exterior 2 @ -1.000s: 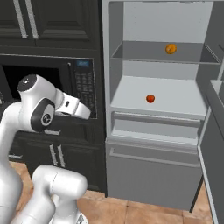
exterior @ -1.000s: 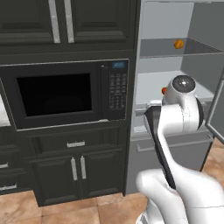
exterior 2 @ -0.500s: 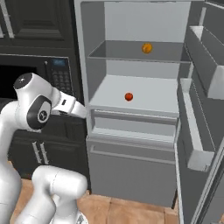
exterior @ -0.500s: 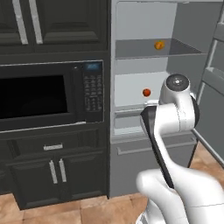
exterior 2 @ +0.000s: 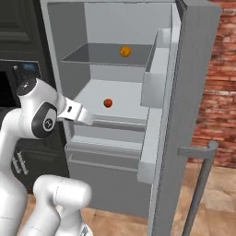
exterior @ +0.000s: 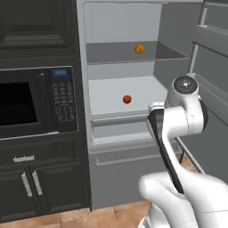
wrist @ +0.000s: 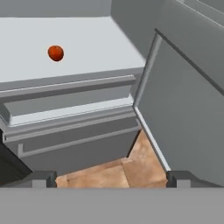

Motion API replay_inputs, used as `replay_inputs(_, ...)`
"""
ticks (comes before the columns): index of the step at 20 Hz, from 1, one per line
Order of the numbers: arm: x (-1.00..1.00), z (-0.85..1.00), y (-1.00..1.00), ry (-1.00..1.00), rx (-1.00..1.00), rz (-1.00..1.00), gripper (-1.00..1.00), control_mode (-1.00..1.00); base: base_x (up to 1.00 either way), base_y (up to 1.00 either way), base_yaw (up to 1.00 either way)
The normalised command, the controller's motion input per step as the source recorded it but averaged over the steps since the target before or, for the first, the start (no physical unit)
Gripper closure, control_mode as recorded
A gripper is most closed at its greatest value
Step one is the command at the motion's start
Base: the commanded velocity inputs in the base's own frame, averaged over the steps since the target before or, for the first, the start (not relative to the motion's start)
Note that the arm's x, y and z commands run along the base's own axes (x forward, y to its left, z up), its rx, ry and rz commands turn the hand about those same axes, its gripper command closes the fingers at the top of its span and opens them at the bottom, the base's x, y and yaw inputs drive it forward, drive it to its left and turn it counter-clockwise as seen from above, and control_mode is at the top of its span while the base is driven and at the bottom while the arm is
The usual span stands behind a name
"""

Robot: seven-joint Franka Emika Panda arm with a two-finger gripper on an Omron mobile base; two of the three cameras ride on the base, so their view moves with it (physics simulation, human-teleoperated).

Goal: Retrieve the orange and apple from the fridge and place them into the bowl on the dining table.

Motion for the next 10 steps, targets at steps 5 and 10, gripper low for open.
replay_inputs(5, 0.0, 0.0, 0.0, 0.0, 0.0, 0.0, -1.0, 1.0, 1.0, 0.02, 0.0)
replay_inputs(10, 0.0, 0.0, 0.0, 0.0, 0.0, 0.0, -1.0, 1.0, 0.77, -0.13, 0.0)
